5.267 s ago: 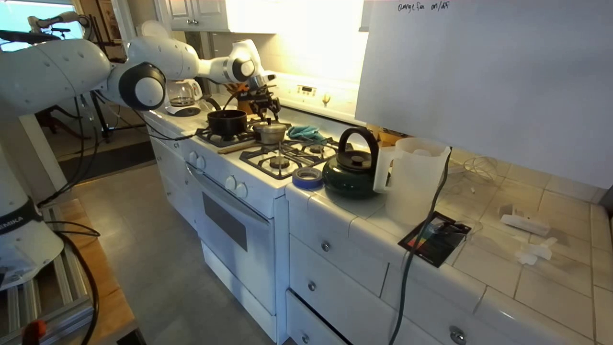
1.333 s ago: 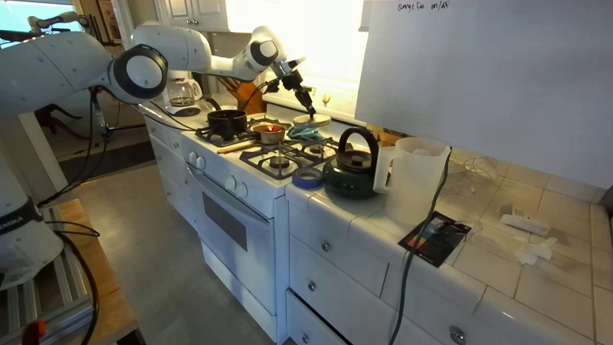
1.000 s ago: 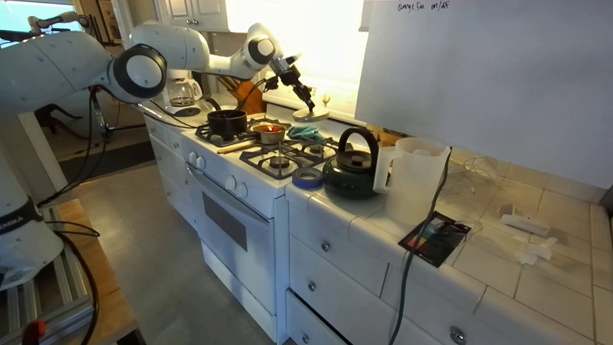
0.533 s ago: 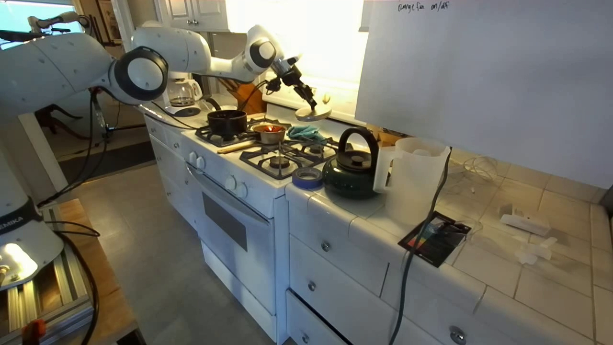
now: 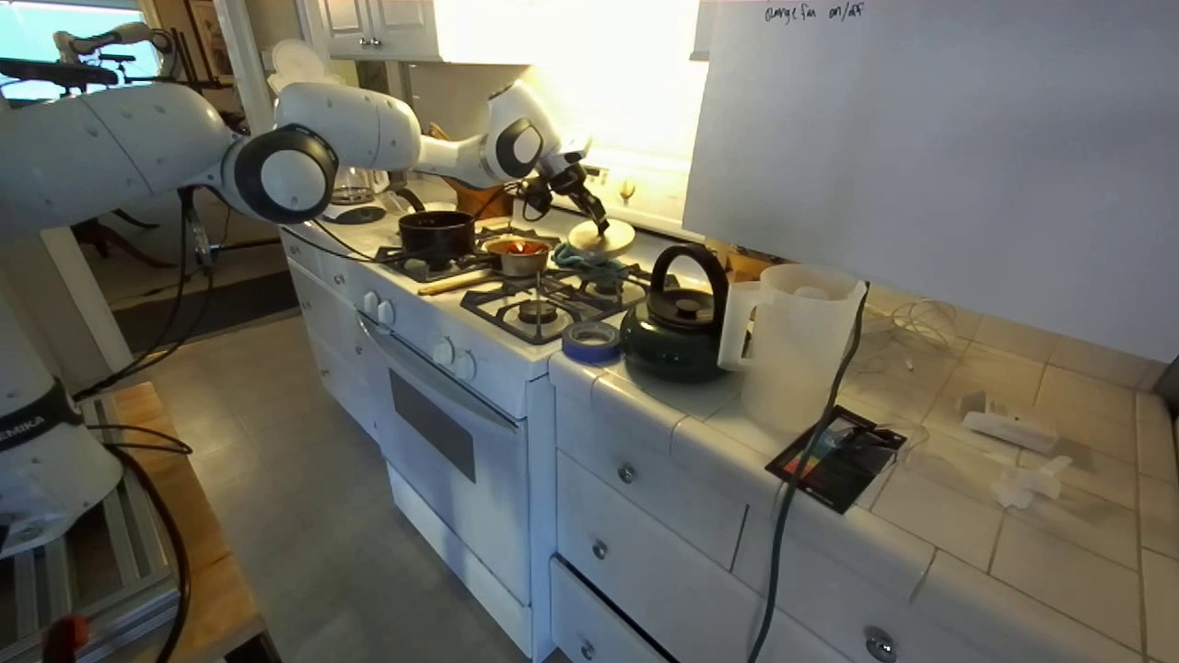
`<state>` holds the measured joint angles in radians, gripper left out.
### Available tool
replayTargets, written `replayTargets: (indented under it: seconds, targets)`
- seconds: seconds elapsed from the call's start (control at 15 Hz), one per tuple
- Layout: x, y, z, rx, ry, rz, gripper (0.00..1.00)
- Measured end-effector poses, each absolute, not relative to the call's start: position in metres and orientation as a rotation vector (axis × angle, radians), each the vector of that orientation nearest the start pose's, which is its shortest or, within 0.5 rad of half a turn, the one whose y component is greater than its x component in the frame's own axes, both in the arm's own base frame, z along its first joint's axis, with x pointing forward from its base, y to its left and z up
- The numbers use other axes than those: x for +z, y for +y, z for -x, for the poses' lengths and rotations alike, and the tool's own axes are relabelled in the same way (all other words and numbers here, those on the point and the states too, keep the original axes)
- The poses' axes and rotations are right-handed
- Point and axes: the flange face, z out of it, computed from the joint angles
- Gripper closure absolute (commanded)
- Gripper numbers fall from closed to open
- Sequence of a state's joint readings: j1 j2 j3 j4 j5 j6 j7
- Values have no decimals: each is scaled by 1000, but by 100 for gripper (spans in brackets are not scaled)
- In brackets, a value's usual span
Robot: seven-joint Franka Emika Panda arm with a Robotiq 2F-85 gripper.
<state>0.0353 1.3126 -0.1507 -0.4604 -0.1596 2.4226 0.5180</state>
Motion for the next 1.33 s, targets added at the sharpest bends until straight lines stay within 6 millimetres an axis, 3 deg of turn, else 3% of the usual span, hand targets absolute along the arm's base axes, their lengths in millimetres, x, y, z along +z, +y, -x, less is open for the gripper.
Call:
replayTargets:
  seconds: [0.6, 1.33]
  targets:
    - [275, -17, -845, -815, 607, 3153, 94]
    - [282, 0, -844, -924, 674, 3274, 94]
